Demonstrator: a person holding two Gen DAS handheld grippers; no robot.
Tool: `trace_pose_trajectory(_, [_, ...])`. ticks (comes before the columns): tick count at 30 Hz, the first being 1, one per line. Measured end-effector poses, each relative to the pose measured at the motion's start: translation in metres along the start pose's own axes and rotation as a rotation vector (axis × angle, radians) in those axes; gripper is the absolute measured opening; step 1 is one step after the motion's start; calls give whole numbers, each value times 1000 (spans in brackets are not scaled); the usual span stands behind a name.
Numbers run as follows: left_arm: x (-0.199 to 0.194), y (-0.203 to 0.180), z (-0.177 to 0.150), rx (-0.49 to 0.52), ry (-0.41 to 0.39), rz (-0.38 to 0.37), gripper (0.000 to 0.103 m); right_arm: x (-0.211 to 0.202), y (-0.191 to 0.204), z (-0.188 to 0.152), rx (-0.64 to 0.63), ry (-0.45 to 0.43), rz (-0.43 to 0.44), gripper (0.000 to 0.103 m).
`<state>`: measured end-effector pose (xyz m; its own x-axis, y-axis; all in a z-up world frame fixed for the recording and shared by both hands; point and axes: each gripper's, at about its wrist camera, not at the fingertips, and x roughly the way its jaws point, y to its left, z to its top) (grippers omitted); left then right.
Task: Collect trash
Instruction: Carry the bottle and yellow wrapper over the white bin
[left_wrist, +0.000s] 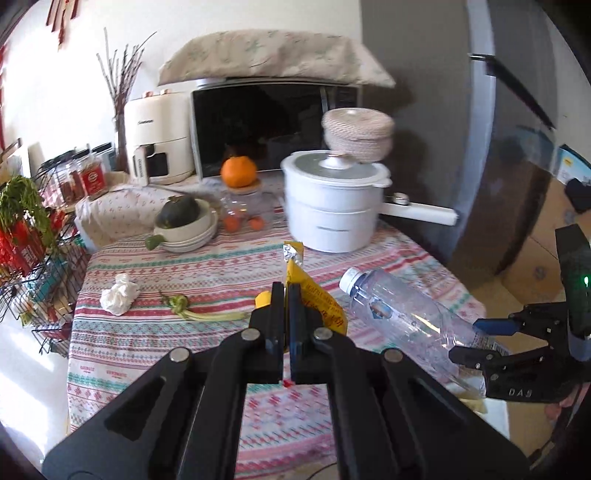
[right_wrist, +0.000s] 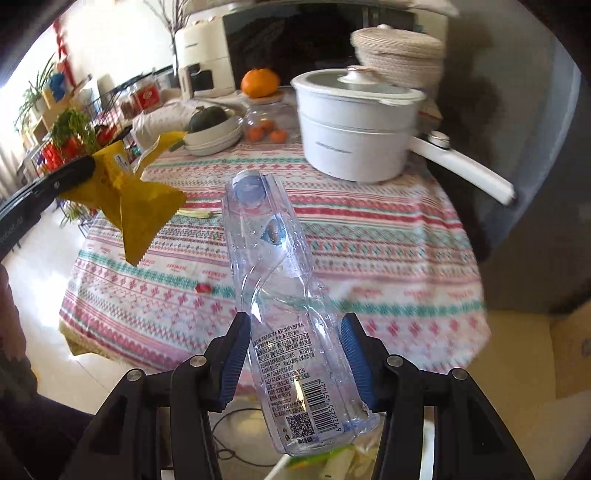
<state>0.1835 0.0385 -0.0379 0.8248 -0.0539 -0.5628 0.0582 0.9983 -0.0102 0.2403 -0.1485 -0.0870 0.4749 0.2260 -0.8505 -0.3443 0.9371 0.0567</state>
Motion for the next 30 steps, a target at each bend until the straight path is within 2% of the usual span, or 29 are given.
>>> trace_pose_trajectory(8, [-29, -43, -26, 42, 4, -112, 2, -46, -32, -52, 99, -52, -32, 52])
trace_pose_trajectory(15, [-36, -84, -52, 103, 62, -232, 2, -65, -72, -93, 182, -29, -61, 52])
trace_pose_trajectory(18, [-35, -100, -64, 138, 89, -267, 2, -64, -84, -110, 199, 10, -78, 52])
trace_pose_trajectory(23, [-24, -132, -97, 215, 185, -351, 2, -54, -92, -136, 203, 88, -104, 52])
trace_pose_trajectory(30, [-3, -166, -139, 286, 316, -396, 2, -32, -110, -169, 244, 230, -144, 52])
